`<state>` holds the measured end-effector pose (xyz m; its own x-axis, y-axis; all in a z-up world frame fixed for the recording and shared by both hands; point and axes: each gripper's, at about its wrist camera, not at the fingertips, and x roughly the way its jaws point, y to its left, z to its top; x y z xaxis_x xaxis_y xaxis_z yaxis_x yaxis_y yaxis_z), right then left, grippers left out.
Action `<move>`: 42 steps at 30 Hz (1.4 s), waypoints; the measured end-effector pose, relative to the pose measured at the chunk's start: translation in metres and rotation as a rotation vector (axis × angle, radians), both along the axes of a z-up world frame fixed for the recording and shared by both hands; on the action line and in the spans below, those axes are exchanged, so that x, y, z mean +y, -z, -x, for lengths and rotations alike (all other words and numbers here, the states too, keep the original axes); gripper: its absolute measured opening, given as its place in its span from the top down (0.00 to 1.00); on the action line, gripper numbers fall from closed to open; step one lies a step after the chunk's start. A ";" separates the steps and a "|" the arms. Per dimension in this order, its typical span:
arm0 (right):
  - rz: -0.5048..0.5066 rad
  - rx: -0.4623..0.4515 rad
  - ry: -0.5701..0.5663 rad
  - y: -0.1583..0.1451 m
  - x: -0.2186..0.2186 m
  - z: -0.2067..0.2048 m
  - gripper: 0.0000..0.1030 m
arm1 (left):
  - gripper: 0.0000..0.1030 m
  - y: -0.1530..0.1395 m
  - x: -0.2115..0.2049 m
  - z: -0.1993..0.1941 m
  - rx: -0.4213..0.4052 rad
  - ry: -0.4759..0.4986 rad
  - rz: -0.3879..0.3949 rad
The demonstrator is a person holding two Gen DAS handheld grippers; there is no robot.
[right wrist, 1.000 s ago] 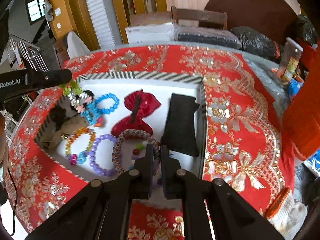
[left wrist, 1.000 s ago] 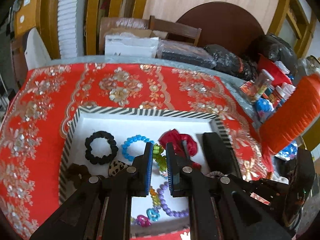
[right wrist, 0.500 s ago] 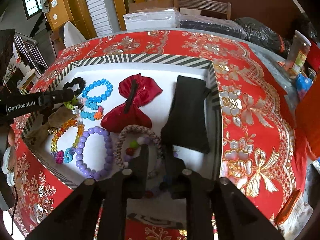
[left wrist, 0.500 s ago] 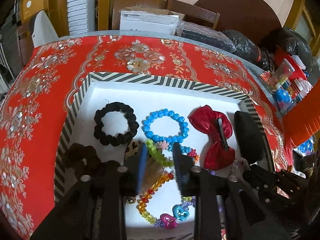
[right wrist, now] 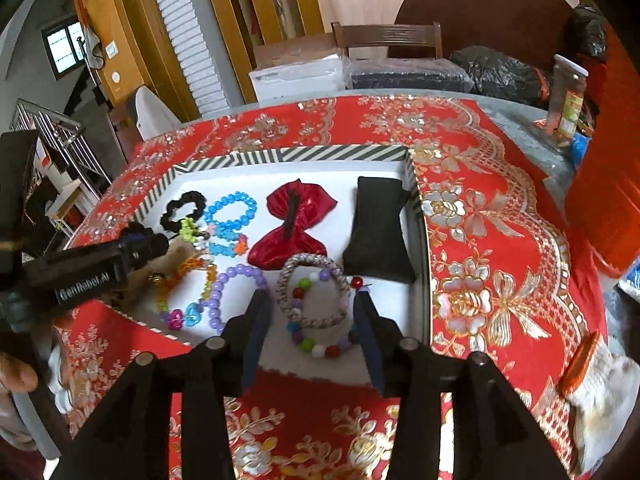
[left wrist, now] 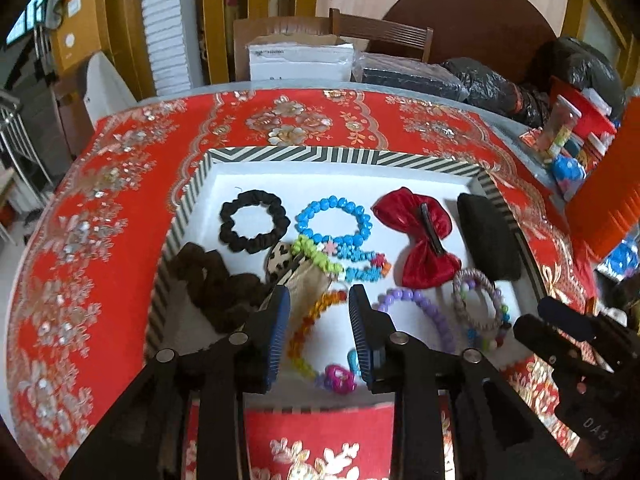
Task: Organize jewelry
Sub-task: 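Open both tools to release the green and grey bracelets in the tray, then lift both tools out of the tray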
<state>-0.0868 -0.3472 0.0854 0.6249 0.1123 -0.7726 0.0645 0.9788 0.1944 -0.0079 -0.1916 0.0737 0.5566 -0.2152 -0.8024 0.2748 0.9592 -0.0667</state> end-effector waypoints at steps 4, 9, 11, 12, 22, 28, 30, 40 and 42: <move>-0.004 -0.007 0.003 -0.003 0.003 0.009 0.55 | 0.63 -0.009 0.002 0.018 -0.040 0.006 0.007; 0.000 -0.014 0.000 -0.006 0.007 0.019 0.55 | 0.63 -0.020 0.005 0.038 -0.100 -0.007 -0.006; -0.008 -0.016 -0.002 -0.007 0.008 0.022 0.55 | 0.63 -0.023 0.006 0.045 -0.112 -0.006 -0.007; -0.010 -0.017 -0.002 -0.008 0.009 0.024 0.54 | 0.63 -0.024 0.006 0.048 -0.119 -0.008 -0.009; -0.018 -0.023 -0.009 -0.011 0.016 0.036 0.53 | 0.63 -0.030 0.010 0.071 -0.171 -0.029 -0.031; -0.018 -0.026 -0.010 -0.013 0.017 0.041 0.53 | 0.63 -0.029 0.009 0.080 -0.173 -0.028 -0.038; -0.018 -0.028 -0.011 -0.014 0.017 0.042 0.53 | 0.63 -0.029 0.009 0.083 -0.172 -0.019 -0.024; -0.020 -0.033 -0.020 -0.020 0.020 0.044 0.53 | 0.63 -0.037 0.009 0.089 -0.209 -0.035 -0.049; -0.021 -0.032 -0.022 -0.020 0.021 0.043 0.53 | 0.63 -0.039 0.010 0.089 -0.214 -0.037 -0.049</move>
